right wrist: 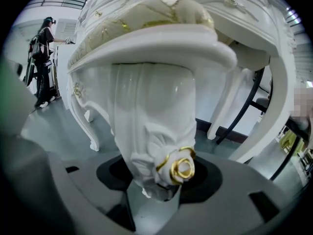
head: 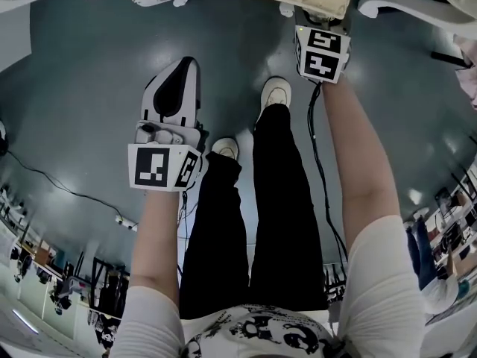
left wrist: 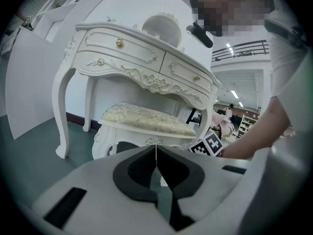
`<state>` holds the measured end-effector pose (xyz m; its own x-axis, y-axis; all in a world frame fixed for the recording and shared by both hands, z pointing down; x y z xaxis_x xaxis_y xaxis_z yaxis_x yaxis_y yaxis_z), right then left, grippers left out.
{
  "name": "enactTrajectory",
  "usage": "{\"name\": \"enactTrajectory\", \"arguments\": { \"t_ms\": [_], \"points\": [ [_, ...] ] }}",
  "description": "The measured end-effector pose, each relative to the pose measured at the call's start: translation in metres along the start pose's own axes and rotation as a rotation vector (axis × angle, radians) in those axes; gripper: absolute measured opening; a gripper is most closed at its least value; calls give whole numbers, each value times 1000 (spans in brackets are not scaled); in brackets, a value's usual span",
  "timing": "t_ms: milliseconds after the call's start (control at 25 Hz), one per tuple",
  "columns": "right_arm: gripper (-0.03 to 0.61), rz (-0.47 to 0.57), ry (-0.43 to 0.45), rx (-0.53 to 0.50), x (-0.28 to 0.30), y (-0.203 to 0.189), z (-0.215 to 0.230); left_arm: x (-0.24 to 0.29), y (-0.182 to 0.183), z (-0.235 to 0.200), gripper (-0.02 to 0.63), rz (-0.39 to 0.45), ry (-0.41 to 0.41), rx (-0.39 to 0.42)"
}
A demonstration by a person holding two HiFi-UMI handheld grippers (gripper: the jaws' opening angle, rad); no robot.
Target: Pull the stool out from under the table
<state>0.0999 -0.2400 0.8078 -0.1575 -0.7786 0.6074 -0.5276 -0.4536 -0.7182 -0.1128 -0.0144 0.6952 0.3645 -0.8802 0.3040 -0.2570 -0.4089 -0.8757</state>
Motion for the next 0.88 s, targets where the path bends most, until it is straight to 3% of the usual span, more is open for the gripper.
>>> {"name": "enactTrajectory", "arguments": {
  "t_ms": [520, 880],
  "points": [
    [265, -23, 34, -16, -78, -48, -22, -71, -33, 33, 21, -99, -81, 37],
    [265, -23, 58, -26, -116, -86, -44, -91, -62, 51, 21, -87, -80, 11]
  ]
}}
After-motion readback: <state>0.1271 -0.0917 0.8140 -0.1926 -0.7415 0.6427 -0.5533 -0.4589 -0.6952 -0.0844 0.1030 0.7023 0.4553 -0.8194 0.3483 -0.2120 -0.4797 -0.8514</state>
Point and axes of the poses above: the fingertips, and each gripper's own axes: x forward along the fingers, z to its right, y out of its top, the point moved 10 cm from there along -x, backward along the fingers, and after that the axes turned 15 degrees about -y, right-handed, at the moved point
